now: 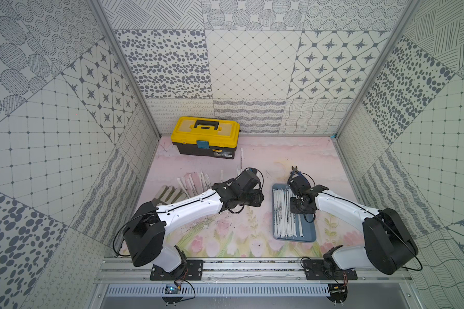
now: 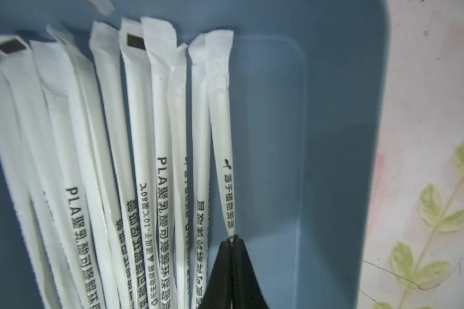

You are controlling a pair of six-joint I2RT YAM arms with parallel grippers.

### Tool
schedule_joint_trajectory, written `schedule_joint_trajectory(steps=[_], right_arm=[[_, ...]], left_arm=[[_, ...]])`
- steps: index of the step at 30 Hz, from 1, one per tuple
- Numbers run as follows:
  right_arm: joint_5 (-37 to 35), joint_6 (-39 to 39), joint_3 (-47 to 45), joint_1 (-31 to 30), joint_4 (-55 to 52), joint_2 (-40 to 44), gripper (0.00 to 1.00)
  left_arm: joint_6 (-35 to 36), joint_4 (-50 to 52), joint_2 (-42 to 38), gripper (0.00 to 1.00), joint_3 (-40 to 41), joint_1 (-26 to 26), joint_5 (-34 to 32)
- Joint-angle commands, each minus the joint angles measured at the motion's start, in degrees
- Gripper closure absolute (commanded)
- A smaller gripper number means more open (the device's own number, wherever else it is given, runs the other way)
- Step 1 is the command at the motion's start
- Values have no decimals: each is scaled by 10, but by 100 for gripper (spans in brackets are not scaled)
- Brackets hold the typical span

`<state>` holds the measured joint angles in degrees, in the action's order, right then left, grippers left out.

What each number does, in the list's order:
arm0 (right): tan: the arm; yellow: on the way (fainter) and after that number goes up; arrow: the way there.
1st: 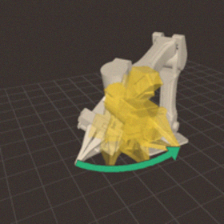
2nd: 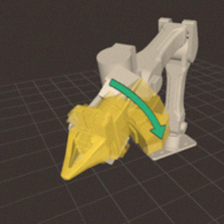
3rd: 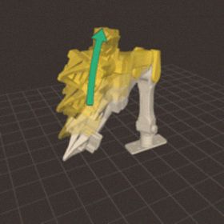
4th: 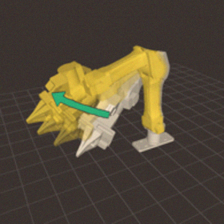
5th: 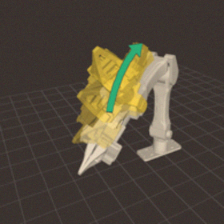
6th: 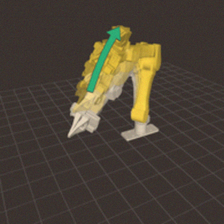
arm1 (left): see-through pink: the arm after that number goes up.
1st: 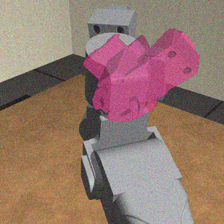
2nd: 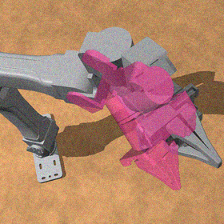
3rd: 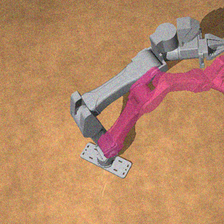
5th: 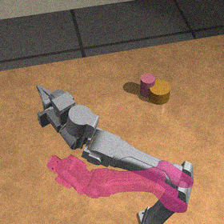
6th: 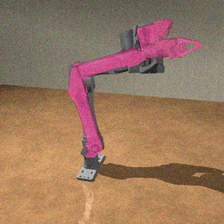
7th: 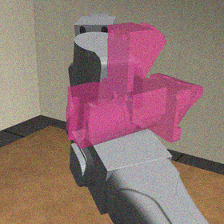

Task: Put the straws into the storage box
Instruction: Place the straw in the storage box.

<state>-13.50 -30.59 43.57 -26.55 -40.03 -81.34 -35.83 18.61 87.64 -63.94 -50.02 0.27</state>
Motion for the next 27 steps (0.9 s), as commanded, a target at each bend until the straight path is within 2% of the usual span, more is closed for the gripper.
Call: schedule_joint_trajectory(steps=[1, 12, 20, 22, 24, 27], right_arm=[[2, -3, -3, 2, 27, -12, 98], [6, -3, 2, 1, 18, -26, 93], [3, -12, 34, -14, -48, 26, 89], [8, -24, 51, -26, -71, 46, 85], [2, -39, 71, -47, -96, 54, 73], [-8, -48, 85, -59, -114, 40, 65]], left_arm=[[10, -4, -4, 59, -4, -3, 6], [21, -2, -6, 59, -11, -2, 1], [34, 18, -15, 59, -9, 16, -16], [35, 29, -25, 58, -1, 41, -17], [43, 41, -36, 58, 14, 73, -23], [63, 67, -32, 58, 19, 116, -29]])
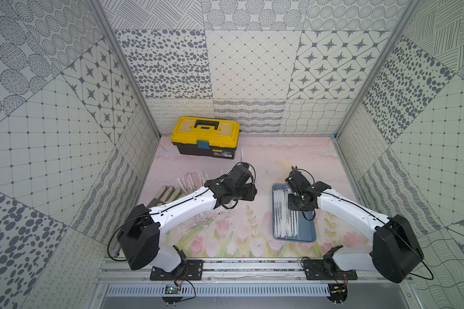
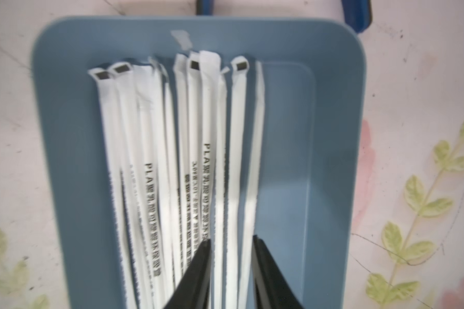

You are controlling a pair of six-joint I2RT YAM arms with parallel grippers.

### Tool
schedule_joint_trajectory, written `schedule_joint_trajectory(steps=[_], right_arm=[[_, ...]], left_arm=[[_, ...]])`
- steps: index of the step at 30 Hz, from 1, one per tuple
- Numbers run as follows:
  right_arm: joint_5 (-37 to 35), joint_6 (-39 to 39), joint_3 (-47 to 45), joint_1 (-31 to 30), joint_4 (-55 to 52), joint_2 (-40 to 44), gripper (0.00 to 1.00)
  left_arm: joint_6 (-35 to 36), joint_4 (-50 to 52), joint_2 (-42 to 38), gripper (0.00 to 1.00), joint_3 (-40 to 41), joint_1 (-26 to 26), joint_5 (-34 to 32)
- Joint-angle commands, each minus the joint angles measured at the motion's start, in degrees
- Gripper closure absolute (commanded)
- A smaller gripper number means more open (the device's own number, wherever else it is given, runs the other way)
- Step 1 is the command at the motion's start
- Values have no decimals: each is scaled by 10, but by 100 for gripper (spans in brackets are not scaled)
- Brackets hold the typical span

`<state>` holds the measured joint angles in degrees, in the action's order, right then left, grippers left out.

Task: Put the straws into the storage box
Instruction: Place the straw in the storage box, then move the straw to the center of the board.

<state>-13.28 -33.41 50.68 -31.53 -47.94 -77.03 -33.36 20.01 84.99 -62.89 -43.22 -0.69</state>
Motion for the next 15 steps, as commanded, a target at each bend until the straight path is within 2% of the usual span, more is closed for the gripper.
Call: schedule_joint_trajectory(steps=[1, 6, 10, 15], right_arm=[[-15, -21, 13, -9, -33, -7, 64], [-13, -28, 21, -10, -17, -3, 66], [-14, -41, 17, -8, -8, 14, 69], [-1, -46, -32, 46, 2, 14, 73]], left_arm=[[48, 75, 0, 58, 3, 56, -26], [92, 100, 45, 58, -20, 62, -62], [106, 110, 97, 59, -50, 91, -67], [109, 113, 110, 59, -65, 96, -53]])
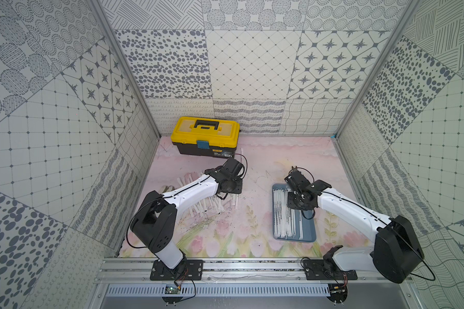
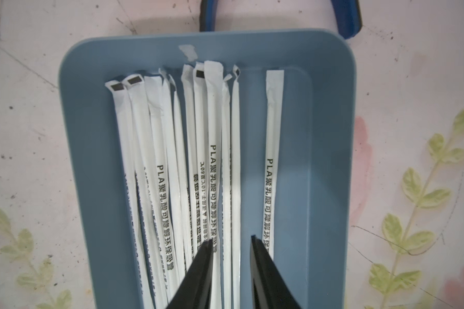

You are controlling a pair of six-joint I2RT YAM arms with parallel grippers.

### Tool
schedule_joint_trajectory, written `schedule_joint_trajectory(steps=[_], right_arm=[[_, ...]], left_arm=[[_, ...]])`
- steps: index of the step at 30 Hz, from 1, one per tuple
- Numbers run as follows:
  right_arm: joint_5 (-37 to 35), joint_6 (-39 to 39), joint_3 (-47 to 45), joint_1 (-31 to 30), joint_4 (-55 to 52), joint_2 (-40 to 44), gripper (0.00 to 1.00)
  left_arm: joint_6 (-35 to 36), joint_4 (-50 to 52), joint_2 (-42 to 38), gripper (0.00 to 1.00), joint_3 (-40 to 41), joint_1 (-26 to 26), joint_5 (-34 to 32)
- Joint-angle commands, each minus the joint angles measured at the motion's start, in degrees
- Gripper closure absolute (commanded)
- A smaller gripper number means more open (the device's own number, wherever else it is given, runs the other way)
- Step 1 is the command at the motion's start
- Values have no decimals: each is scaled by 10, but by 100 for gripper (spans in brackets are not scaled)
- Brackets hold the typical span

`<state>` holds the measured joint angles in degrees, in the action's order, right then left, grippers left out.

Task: Put the straws into the storage box
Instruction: Move the straw to the center of the board.

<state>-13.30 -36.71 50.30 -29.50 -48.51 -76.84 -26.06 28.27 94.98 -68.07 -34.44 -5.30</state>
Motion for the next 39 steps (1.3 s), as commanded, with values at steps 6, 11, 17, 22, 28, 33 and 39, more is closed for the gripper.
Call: schedule_joint_trajectory(steps=[6, 11, 17, 22, 28, 33, 39], right_arm=[[23, -20, -53, 53, 62, -25, 75], [29, -18, -56, 56, 88, -67, 75], [26, -16, -59, 57, 95, -86, 76], [30, -14, -68, 57, 101, -88, 82], [28, -17, -64, 50, 92, -73, 84], [33, -23, -56, 45, 88, -70, 84], [30, -22, -46, 43, 71, -47, 83]], left_arm=[[34, 23, 1, 59, 10, 9, 5], [32, 15, -14, 58, 23, 8, 7], [30, 15, -15, 58, 27, 8, 9], [32, 13, -15, 58, 27, 9, 10], [32, 12, -12, 58, 25, 9, 11], [31, 13, -11, 58, 25, 10, 9], [30, 14, -10, 58, 26, 14, 6]])
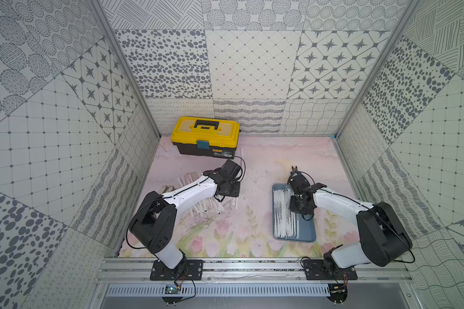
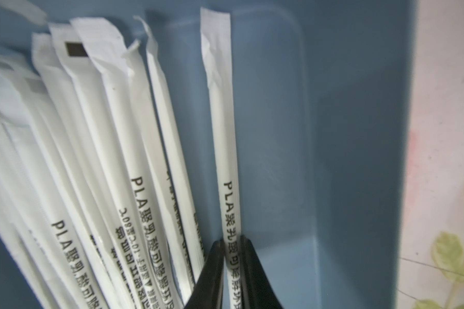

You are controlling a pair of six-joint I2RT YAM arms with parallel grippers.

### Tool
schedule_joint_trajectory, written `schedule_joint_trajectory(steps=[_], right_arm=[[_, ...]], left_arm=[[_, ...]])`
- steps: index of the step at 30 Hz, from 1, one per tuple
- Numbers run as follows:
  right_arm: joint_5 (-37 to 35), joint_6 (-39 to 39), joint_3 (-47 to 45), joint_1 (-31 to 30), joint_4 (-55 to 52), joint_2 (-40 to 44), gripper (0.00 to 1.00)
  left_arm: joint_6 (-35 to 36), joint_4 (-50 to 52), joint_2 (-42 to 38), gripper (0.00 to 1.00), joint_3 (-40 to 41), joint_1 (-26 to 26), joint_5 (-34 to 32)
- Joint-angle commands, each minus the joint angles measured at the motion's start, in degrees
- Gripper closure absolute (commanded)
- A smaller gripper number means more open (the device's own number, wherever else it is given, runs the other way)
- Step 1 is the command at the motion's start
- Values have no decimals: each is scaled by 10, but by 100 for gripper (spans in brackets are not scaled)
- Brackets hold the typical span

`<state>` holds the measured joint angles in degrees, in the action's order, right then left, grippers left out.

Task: Put the straws into the storage box
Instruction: Move the straw to the center of the board.

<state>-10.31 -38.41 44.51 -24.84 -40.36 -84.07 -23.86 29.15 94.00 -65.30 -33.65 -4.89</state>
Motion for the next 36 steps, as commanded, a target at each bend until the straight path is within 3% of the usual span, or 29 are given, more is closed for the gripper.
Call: schedule_joint_trajectory(steps=[1, 13, 20, 24, 28, 36], right_arm=[[1, -3, 14, -4, -15, 27, 83], [12, -4, 70, -12, -87, 114, 70], [4, -41, 88, -83, -57, 74, 70], [3, -46, 87, -95, -45, 60, 70], [8, -47, 93, -98, -44, 60, 70], [20, -46, 107, -103, -24, 56, 72]], left_arm=[[7, 5, 0, 58, -1, 7, 2], [3, 17, 59, 59, -45, 25, -23], [20, 21, 171, 63, -144, 26, -9], [27, 25, 229, 64, -189, 25, 12], [24, 59, 277, 74, -228, 25, 21], [-10, 47, 248, 86, -174, -4, 54]])
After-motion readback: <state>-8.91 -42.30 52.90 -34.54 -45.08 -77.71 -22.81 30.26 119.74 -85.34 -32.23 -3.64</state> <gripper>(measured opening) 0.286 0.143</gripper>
